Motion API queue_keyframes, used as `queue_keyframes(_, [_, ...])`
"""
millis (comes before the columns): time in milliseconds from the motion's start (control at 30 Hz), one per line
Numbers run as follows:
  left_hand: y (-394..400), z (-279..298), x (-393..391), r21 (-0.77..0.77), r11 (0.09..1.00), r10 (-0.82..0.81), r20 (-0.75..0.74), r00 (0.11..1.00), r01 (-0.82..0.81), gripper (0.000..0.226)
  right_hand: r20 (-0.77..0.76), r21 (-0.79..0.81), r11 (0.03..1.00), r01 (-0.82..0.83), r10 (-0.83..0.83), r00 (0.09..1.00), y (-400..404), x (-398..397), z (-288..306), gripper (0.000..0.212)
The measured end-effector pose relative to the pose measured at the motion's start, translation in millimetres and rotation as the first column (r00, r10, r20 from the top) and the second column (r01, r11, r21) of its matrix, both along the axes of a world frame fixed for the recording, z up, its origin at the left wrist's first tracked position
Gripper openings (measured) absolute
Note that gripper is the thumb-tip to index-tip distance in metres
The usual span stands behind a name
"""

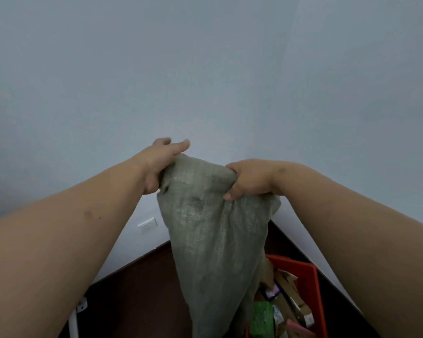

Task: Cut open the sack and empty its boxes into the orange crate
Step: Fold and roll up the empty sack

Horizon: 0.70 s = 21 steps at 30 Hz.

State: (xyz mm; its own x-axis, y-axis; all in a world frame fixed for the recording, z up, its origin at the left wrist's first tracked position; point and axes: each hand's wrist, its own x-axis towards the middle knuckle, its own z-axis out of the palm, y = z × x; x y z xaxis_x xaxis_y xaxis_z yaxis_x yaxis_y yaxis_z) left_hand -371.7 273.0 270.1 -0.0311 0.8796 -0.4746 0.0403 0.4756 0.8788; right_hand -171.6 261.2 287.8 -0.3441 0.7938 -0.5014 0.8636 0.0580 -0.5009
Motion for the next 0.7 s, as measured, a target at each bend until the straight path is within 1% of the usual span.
queue_keyframes(33, [-1.1,-4.4,0.3,0.049,0.992,-0.117,0.011,0.993,0.117,0.064,-0.093,-0.089,0.992,0.092,-0.101,0.991,1.7,10.4,-5.0,0.045])
queue_keyframes(67, [-3.3,-8.5,1.8,0.064,0.965,-0.256,-0.002,0.967,0.256,0.074,-0.179,-0.192,0.966,0.171,-0.206,0.962,2.5,20.7,-8.9,0.041])
queue_keyframes(100, [-5.2,-13.6,3.2,0.048,0.926,-0.374,-0.034,0.927,0.375,0.079,-0.239,-0.299,0.928,0.221,-0.297,0.925,3.4,30.9,-12.7,0.037])
queue_keyframes(133, [-6.2,-19.2,4.8,0.019,0.896,-0.442,-0.071,0.894,0.445,0.079,-0.273,-0.401,0.884,0.240,-0.365,0.890,4.2,39.8,-16.4,0.035])
queue_keyframes(167, [-5.6,-25.7,6.2,0.004,0.887,-0.458,-0.114,0.882,0.461,0.073,-0.270,-0.470,0.848,0.245,-0.403,0.875,3.2,46.3,-19.3,0.036])
queue_keyframes(200, [-4.7,-31.6,8.8,0.011,0.897,-0.436,-0.150,0.887,0.443,0.060,-0.244,-0.500,0.830,0.249,-0.410,0.879,1.5,50.0,-22.4,0.038])
queue_keyframes(233, [-3.0,-38.0,11.8,0.028,0.916,-0.389,-0.179,0.904,0.400,0.043,-0.206,-0.457,0.852,0.254,-0.379,0.902,0.0,51.6,-24.9,0.041])
queue_keyframes(267, [-0.2,-45.0,15.0,0.038,0.935,-0.340,-0.198,0.919,0.353,0.030,-0.146,-0.336,0.909,0.246,-0.308,0.940,0.7,52.1,-28.1,0.045])
queue_keyframes(300, [1.8,-50.7,18.6,0.037,0.950,-0.296,-0.197,0.934,0.309,0.026,-0.056,-0.178,0.960,0.216,-0.229,0.972,1.5,50.9,-30.2,0.051])
queue_keyframes(333, [3.8,-56.2,22.6,0.026,0.966,-0.250,-0.184,0.951,0.259,0.029,0.002,-0.033,0.983,0.179,-0.179,0.984,1.8,49.3,-31.9,0.059])
queue_keyframes(367, [5.3,-60.2,27.4,0.009,0.978,-0.202,-0.160,0.966,0.207,0.034,-0.003,0.007,0.986,0.164,-0.164,0.986,2.6,49.4,-34.0,0.068])
queue_keyframes(433, [8.8,-67.7,36.7,-0.017,0.995,-0.095,-0.124,0.988,0.094,0.043,-0.069,-0.082,0.986,0.146,-0.151,0.986,2.3,49.0,-39.0,0.083])
queue_keyframes(467, [10.3,-70.2,42.0,-0.023,0.998,-0.054,-0.119,0.991,0.052,0.047,-0.057,-0.105,0.987,0.119,-0.126,0.990,0.6,48.1,-43.2,0.085])
queue_keyframes(500, [11.9,-73.0,46.7,-0.019,1.000,-0.022,-0.120,0.993,0.020,0.050,-0.023,-0.088,0.991,0.099,-0.102,0.995,0.4,49.5,-50.7,0.079])
queue_keyframes(533, [12.9,-74.7,52.3,-0.001,1.000,0.009,-0.128,0.992,-0.009,0.053,-0.024,-0.056,0.993,0.105,-0.107,0.994,0.6,51.8,-59.4,0.069])
queue_keyframes(567, [13.7,-76.3,57.1,0.024,0.999,0.042,-0.143,0.989,-0.039,0.058,-0.058,-0.028,0.989,0.148,-0.149,0.987,0.6,54.9,-66.4,0.058])
queue_keyframes(600, [13.7,-76.9,61.1,0.048,0.997,0.071,-0.166,0.983,-0.064,0.065,-0.136,-0.036,0.972,0.233,-0.236,0.962,1.7,59.7,-73.5,0.048])
queue_keyframes(633, [12.6,-76.9,63.5,0.071,0.994,0.097,-0.219,0.971,-0.083,0.072,-0.234,-0.086,0.937,0.338,-0.348,0.908,2.1,65.6,-78.7,0.041])
queue_keyframes(667, [10.3,-76.6,64.8,0.083,0.992,0.113,-0.288,0.951,-0.093,0.077,-0.336,-0.170,0.882,0.440,-0.472,0.815,2.7,71.8,-83.6,0.037])
queue_keyframes(700, [7.9,-77.0,65.2,0.077,0.993,0.111,-0.344,0.932,-0.090,0.079,-0.418,-0.273,0.806,0.525,-0.591,0.690,3.4,77.4,-86.6,0.036])
